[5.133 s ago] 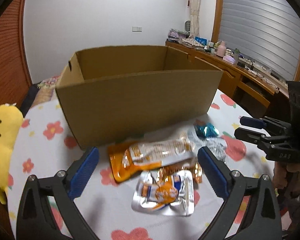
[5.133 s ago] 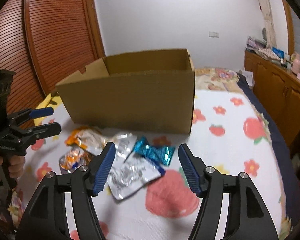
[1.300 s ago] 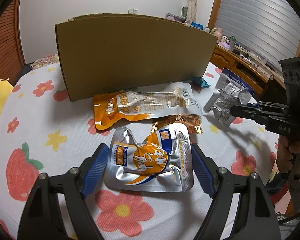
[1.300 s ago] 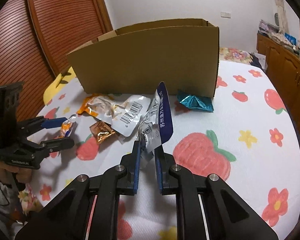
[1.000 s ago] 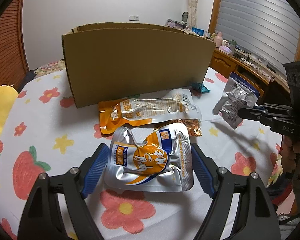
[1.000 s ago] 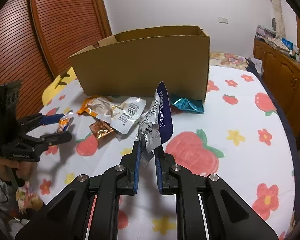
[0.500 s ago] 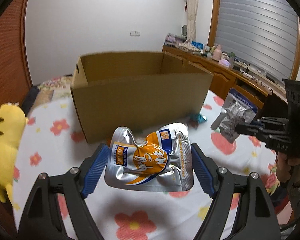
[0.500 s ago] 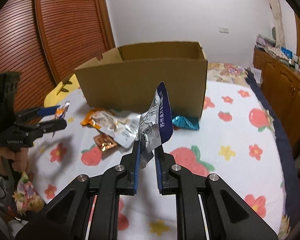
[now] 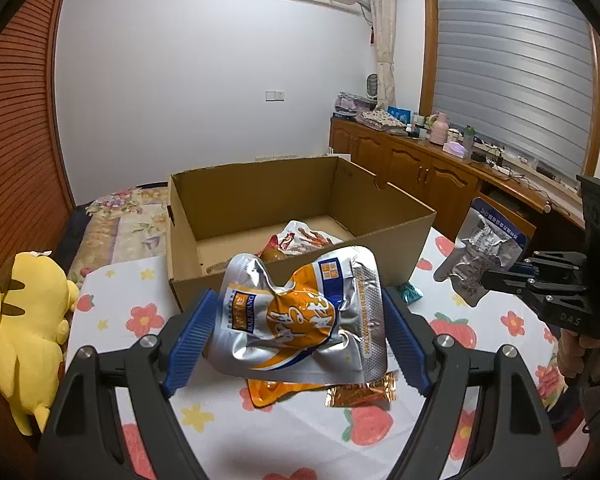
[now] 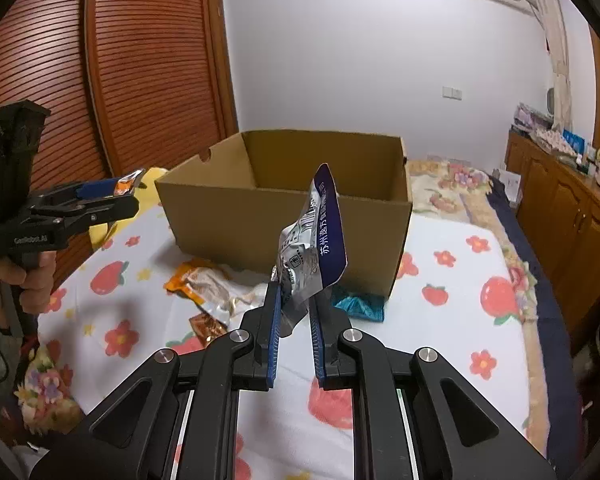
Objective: Organize snacks
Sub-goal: 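Lift both pouches and carry them over the cardboard box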
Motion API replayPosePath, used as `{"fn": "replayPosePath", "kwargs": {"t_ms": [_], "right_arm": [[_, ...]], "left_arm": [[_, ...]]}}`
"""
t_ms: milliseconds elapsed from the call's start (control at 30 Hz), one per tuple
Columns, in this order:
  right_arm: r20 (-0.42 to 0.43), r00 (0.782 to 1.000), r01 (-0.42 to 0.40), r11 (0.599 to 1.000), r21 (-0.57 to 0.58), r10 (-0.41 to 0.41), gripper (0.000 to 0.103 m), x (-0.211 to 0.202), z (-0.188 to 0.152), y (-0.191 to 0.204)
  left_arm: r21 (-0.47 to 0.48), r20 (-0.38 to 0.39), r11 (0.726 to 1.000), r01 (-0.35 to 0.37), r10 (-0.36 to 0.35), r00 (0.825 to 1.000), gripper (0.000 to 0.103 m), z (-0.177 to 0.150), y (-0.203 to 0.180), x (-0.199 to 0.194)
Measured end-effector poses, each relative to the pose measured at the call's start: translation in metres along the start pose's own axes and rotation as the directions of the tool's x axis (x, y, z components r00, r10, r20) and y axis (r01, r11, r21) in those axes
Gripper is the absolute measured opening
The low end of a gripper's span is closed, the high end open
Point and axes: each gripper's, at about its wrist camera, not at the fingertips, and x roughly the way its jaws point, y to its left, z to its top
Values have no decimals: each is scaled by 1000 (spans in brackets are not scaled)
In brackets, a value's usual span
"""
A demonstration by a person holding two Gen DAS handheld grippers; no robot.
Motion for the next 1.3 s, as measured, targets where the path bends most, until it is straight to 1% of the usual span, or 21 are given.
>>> {"fn": "replayPosePath", "kwargs": {"t_ms": [400, 733, 900, 1167, 1300], "right_arm": [[46, 999, 15, 999, -49, -12, 11, 1, 35, 1], [80, 996, 38, 997, -64, -33, 11, 18, 70, 1], [90, 995, 55, 995, -81, -48, 11, 28, 83, 3], [67, 996, 67, 995, -69, -62, 11, 56, 99, -3], [47, 996, 75, 995, -70, -72, 11, 73, 102, -3]], "left_arm": [[28, 24, 999, -23, 23, 999, 81, 28, -4, 11], [58, 22, 996, -68, 67, 998, 82, 50, 1, 33], [47, -7, 996, -76, 77, 997, 82, 63, 10, 49], [7, -72, 996, -88, 89, 993, 82, 81, 19, 86], [-32, -113, 997, -71, 67, 991, 82, 81, 23, 102]]}}
